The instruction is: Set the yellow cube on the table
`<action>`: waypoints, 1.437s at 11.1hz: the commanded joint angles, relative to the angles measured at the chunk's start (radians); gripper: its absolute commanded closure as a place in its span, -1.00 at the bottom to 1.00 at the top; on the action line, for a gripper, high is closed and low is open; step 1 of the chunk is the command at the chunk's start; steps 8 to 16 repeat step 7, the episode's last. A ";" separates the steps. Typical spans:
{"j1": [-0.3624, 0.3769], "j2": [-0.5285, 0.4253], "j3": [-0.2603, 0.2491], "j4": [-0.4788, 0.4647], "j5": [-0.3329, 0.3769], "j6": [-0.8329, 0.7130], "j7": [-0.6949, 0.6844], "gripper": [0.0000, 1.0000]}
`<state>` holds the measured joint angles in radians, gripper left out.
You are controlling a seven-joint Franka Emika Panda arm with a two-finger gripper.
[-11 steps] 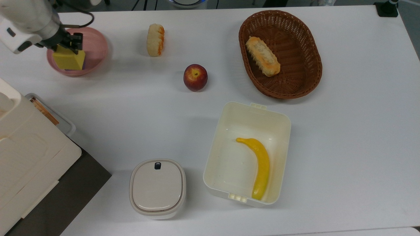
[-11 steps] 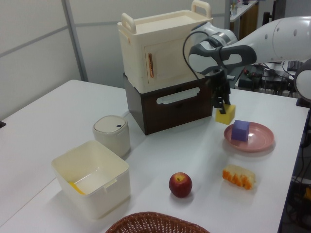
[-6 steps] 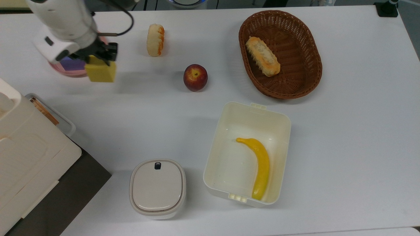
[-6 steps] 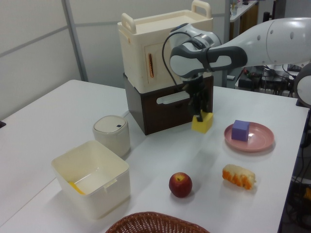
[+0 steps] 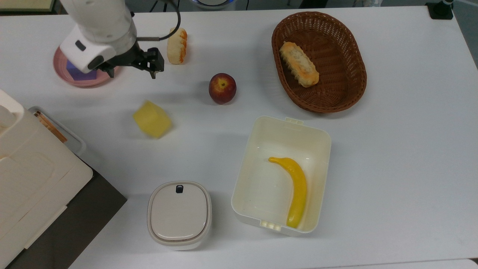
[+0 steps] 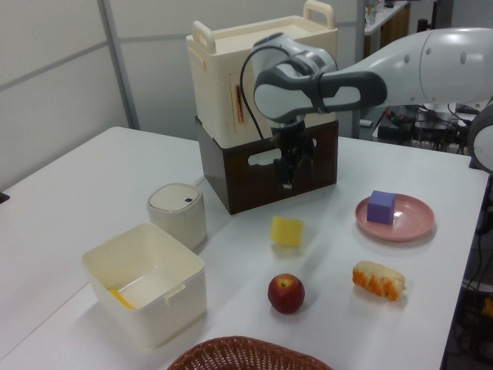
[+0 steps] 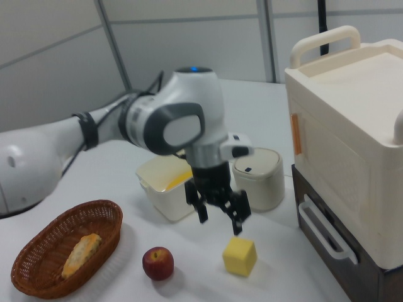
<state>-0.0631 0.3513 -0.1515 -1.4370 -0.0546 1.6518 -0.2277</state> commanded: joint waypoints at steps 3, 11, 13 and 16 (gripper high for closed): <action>0.031 -0.124 -0.007 0.015 0.004 -0.023 0.014 -1.00; 0.028 -0.152 -0.010 0.017 -0.005 -0.014 0.004 -1.00; 0.028 -0.152 -0.010 0.017 -0.005 -0.014 0.004 -1.00; 0.028 -0.152 -0.010 0.017 -0.005 -0.014 0.004 -1.00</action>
